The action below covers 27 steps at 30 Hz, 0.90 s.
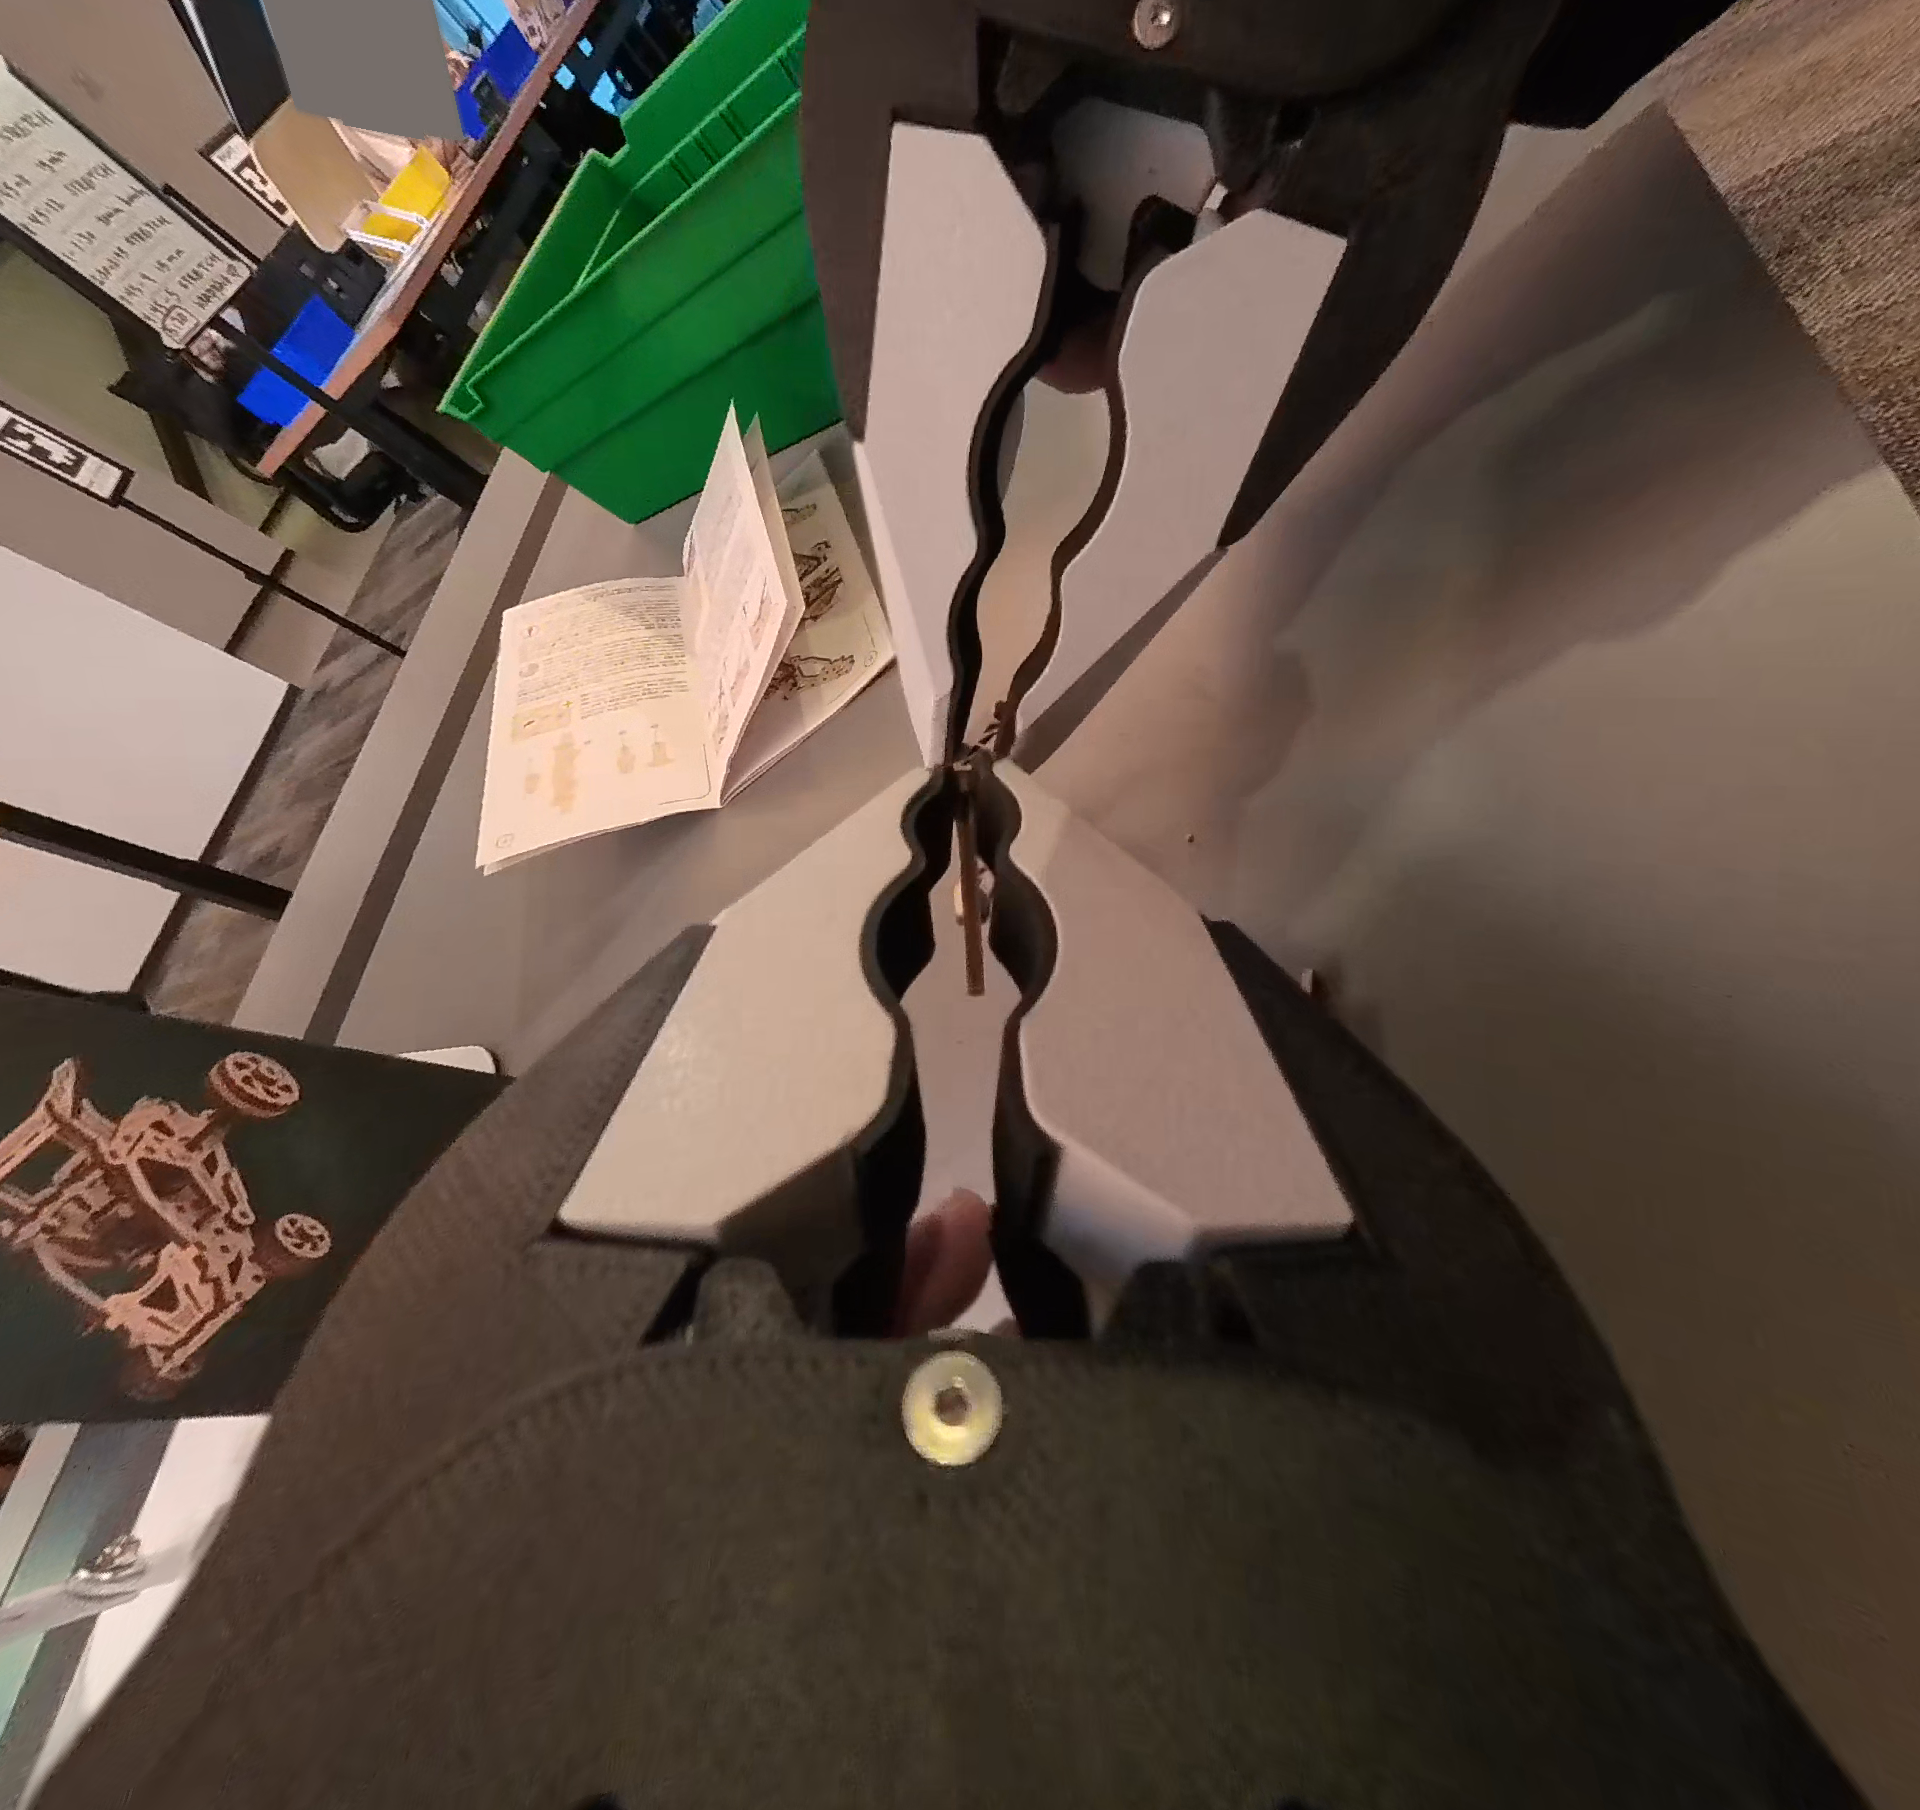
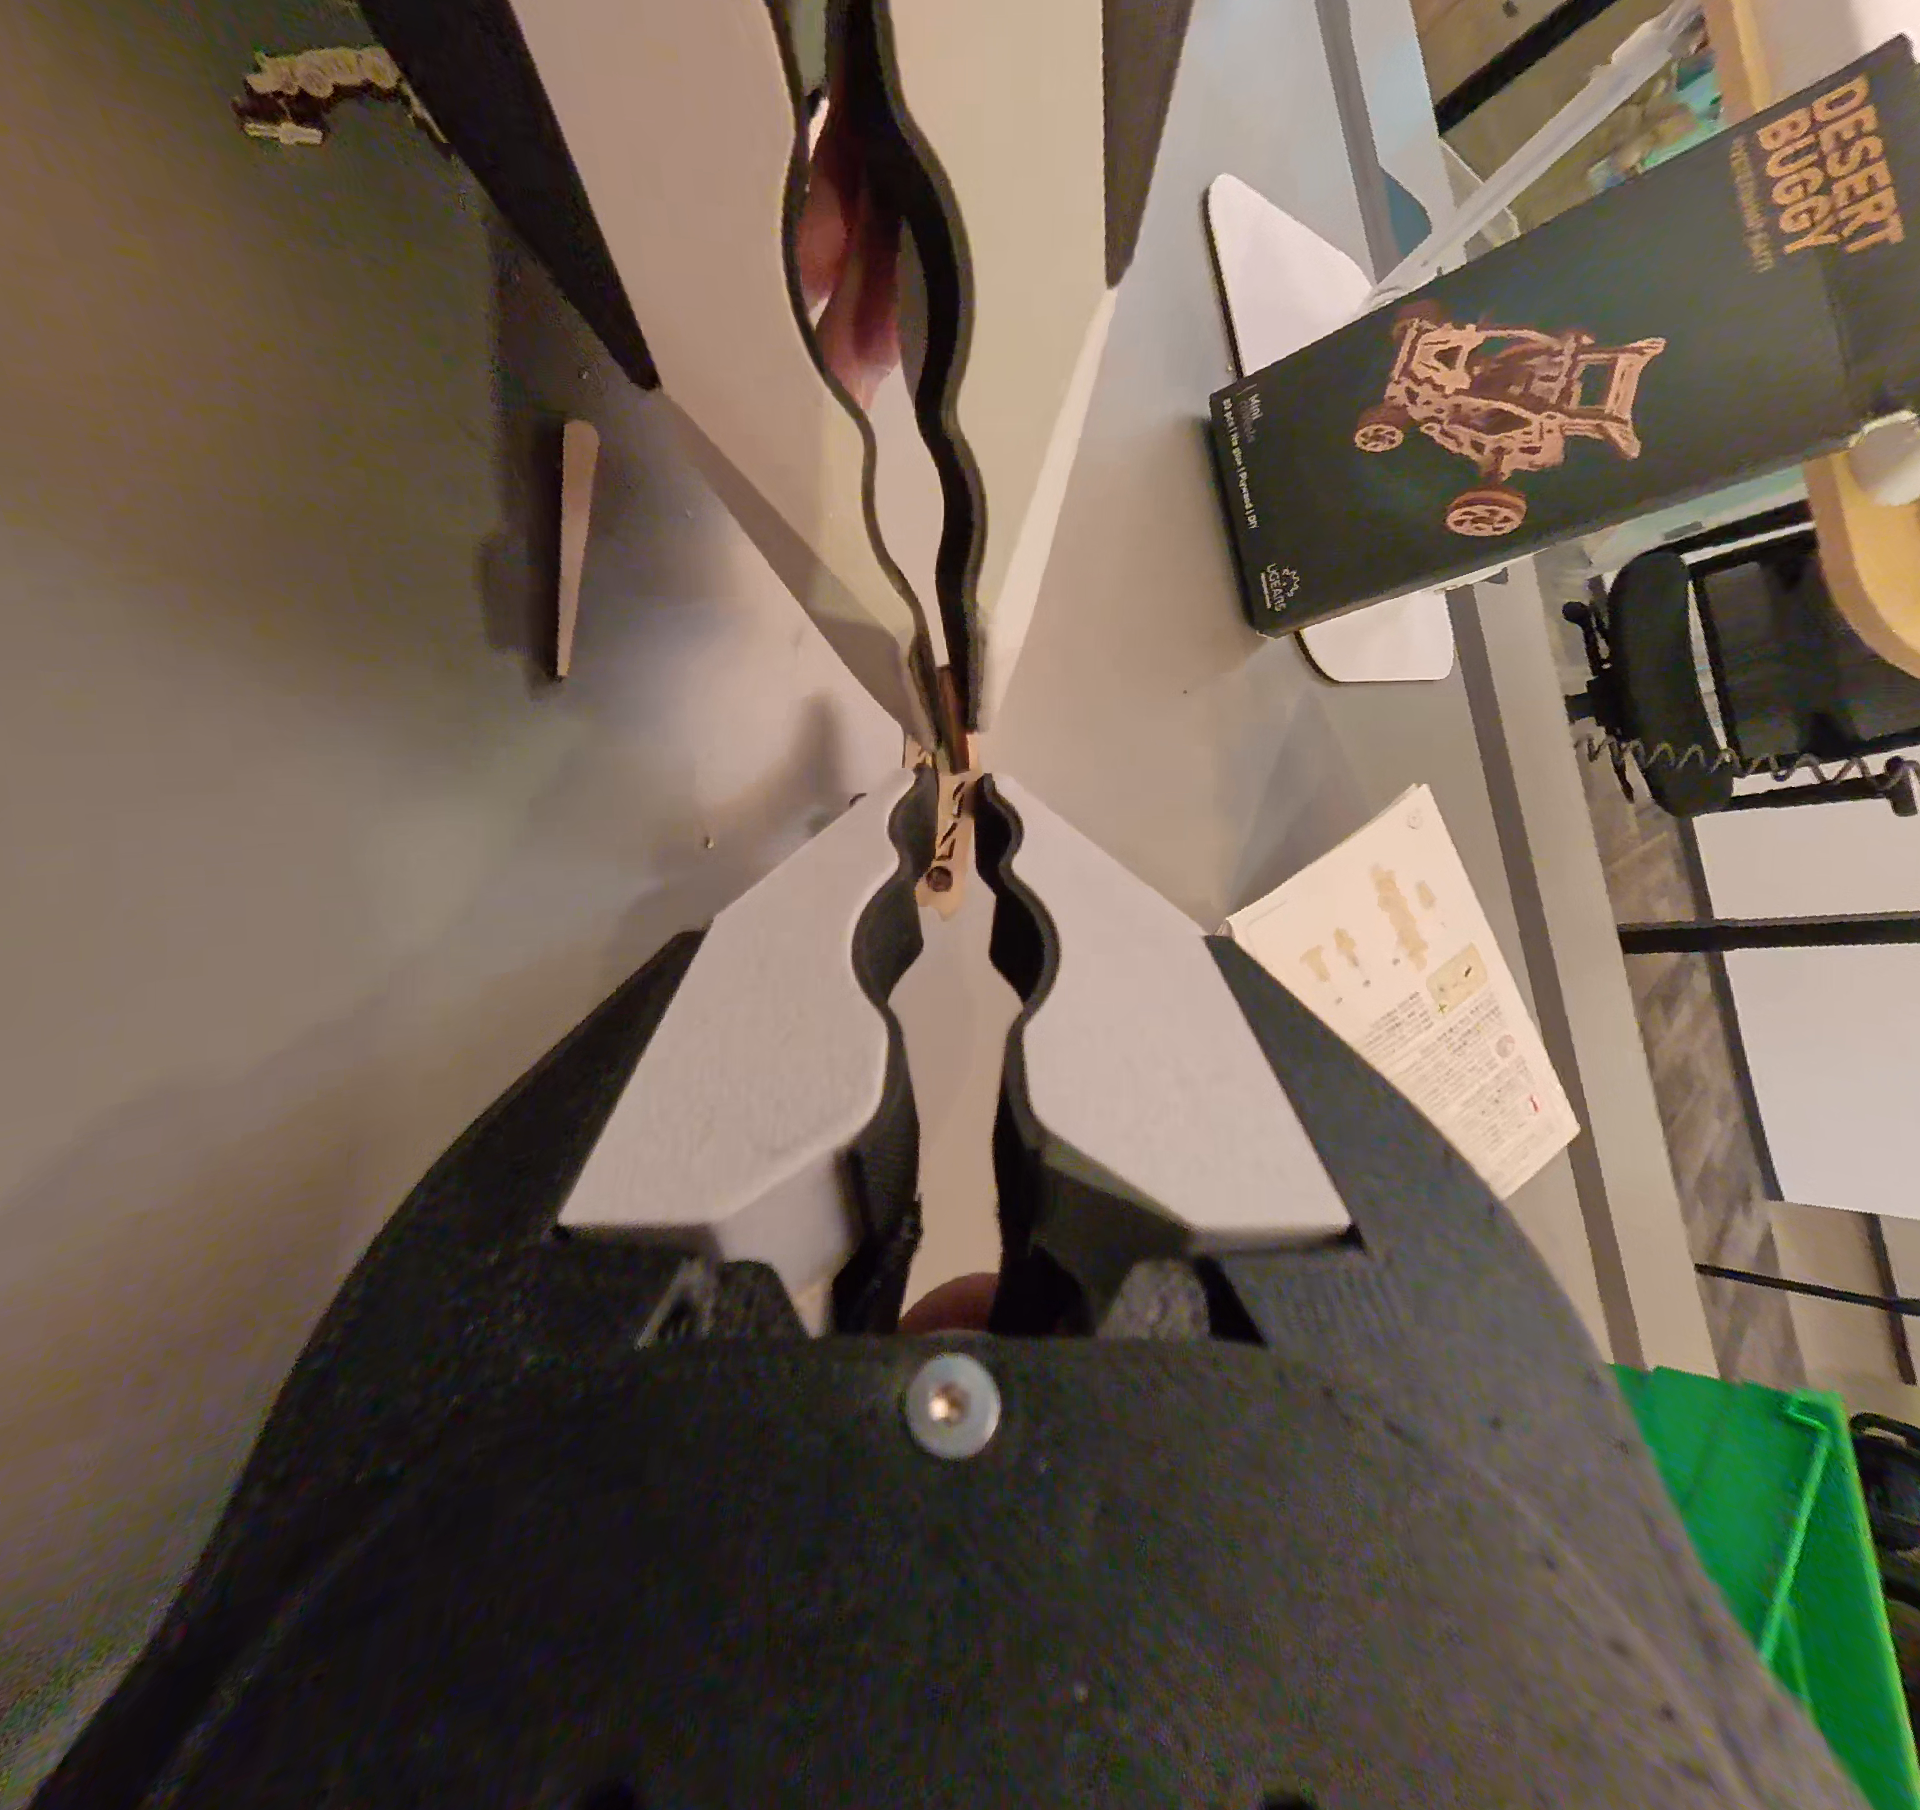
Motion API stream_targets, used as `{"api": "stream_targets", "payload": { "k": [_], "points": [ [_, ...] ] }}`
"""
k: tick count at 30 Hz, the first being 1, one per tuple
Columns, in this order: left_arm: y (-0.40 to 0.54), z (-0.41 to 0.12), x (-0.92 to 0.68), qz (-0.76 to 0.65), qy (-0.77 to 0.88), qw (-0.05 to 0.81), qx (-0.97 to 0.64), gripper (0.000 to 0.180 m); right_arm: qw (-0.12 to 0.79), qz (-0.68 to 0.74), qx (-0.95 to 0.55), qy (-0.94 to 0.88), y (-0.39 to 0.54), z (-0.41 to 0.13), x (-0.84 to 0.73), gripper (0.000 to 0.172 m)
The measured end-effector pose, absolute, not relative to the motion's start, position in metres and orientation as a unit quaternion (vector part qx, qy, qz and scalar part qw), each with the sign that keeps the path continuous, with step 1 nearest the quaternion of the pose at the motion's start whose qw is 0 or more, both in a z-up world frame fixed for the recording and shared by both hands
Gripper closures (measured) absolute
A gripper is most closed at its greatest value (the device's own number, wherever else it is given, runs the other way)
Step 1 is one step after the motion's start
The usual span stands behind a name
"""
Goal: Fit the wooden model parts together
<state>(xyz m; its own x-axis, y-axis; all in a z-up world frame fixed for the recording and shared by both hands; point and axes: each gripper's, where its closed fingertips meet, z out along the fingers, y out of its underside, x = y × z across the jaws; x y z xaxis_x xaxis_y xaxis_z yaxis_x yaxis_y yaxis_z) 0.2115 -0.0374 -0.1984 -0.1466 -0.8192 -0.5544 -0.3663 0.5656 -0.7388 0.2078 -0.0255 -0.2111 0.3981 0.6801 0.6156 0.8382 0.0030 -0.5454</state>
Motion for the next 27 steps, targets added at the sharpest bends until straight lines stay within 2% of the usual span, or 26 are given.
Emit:
{"api": "stream_targets", "payload": {
  "k": [10, 13, 18, 21, 27],
  "points": [
    [-0.033, -0.197, 0.209, -0.261, 0.698, 0.478, -0.465, 0.163, 0.450, -0.078, -0.707, -0.539, -0.026, -0.214, 0.207, 0.167],
    [-0.035, -0.212, 0.205, -0.239, 0.722, 0.446, -0.472, 0.178, 0.443, -0.079, -0.712, -0.539, -0.026, -0.218, 0.206, 0.167],
    [-0.025, -0.221, 0.202, -0.232, 0.709, 0.425, -0.512, 0.168, 0.450, -0.076, -0.710, -0.536, -0.027, -0.213, 0.203, 0.167],
    [-0.028, -0.230, 0.202, -0.228, 0.719, 0.403, -0.519, 0.178, 0.450, -0.071, -0.709, -0.539, -0.029, -0.214, 0.199, 0.167],
    [-0.029, -0.233, 0.202, -0.233, 0.725, 0.398, -0.512, 0.179, 0.459, -0.044, -0.714, -0.527, -0.029, -0.216, 0.196, 0.167]
  ]
}}
